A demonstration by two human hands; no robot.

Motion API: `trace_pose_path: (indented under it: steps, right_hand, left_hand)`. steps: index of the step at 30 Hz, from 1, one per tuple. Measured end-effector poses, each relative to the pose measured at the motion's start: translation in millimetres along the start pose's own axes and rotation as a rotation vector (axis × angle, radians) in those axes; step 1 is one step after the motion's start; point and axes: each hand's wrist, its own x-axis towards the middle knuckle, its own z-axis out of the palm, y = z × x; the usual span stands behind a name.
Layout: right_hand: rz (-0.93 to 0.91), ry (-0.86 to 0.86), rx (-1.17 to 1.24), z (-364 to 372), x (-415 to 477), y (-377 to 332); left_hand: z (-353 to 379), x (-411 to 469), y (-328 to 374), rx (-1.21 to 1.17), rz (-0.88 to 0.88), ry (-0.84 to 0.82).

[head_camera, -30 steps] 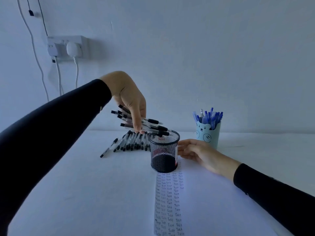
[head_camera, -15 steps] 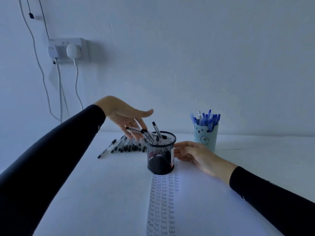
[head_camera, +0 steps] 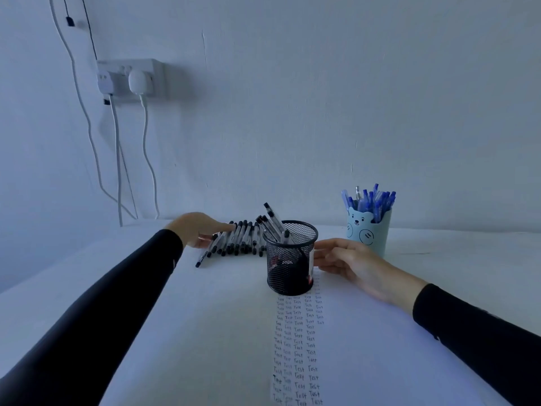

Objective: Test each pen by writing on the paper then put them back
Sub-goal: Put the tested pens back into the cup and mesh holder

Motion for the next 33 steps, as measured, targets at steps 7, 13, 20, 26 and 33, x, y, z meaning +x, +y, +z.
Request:
trace_pose_path:
  steps: [7, 13, 20, 26, 33]
  right_hand:
    - [-0.011, -0.021, -0.04, -1.7, -0.2, 0.7]
    - [-0.022, -0.346, -0.311, -5.2, -7.6, -11.4]
    - [-0.135, -0.086, -0.527, 13.1, -8.4, -10.0]
    - [-0.113, -0.065, -0.542, -26.0, -36.3, -25.7]
    - [-0.11, -0.133, -0.522, -40.2, -60.4, -20.6]
  left_hand:
    - [-1.2, 9.5, 15.8, -0.035, -0.088, -0.088]
    - [-5.3, 4.8, 19.0, 0.082, -0.126, -0.128]
    - [-18.7, -3.2, 9.6, -0.067, -0.066, -0.11]
    - [-14.8, 9.6, 6.0, -0.338, 0.177, 0.14]
    - [6.8, -0.6, 9.9, 0.186, 0.233, 0.336]
